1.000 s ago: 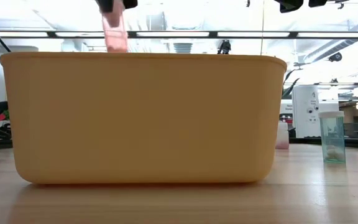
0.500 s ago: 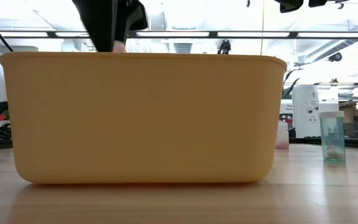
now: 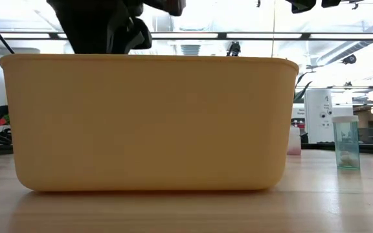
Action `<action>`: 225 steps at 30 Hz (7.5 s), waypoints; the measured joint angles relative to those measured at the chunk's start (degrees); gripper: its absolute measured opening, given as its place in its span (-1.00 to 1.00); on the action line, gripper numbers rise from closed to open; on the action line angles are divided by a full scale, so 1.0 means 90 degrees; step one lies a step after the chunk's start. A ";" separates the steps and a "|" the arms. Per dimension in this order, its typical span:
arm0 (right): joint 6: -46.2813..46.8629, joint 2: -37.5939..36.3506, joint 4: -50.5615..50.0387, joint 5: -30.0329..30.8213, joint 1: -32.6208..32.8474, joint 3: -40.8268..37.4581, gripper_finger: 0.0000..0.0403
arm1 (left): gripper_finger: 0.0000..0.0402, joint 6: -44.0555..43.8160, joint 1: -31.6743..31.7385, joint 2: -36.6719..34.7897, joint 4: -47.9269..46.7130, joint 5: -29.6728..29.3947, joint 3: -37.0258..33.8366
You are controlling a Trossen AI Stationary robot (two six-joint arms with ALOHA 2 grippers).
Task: Pick and place medicine bottles into bin by pill shape (circle, oval)
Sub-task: Put the pink tablet bottle into the yellow bin, then put the white capsule bottle into the red bin
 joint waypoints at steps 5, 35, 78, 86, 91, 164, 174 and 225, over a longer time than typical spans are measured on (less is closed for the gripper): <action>0.0000 0.0000 0.0000 0.0000 0.0000 0.0000 -0.12 | -0.51 0.0005 0.0000 0.0000 0.0090 -0.0016 -0.0285; 0.0000 0.0000 0.0002 0.0001 0.0000 -0.0005 -0.12 | -0.30 0.0172 0.0015 0.0000 0.0397 -0.0507 -0.0779; 0.1573 0.0002 0.0010 0.1643 0.0007 -0.0005 -0.12 | -0.11 0.1325 -0.0433 -0.2612 0.1735 -0.2709 -0.1509; 0.3233 0.0089 -0.1504 0.2163 -0.0009 0.0589 -0.12 | -0.11 0.1968 -0.0411 -0.3793 0.3375 -0.2987 -0.3015; 0.4213 0.0305 -0.3033 0.2161 -0.0136 0.1215 -0.12 | -0.11 0.2142 -0.0364 -0.4469 0.4230 -0.3567 -0.3784; 0.6776 0.2752 -0.6742 -0.0012 -0.3995 0.1797 0.16 | -0.11 0.2992 0.0090 -0.5085 0.5340 -0.3715 -0.4558; 0.6778 0.2752 -0.5960 -0.0044 -0.3995 0.1318 0.22 | -0.11 0.2992 0.0090 -0.5085 0.5340 -0.3715 -0.4558; 0.4567 0.2586 -0.2437 -0.0067 -0.1700 0.1719 -0.34 | -0.11 0.2823 0.0663 -0.5073 0.8963 -0.3097 -0.6528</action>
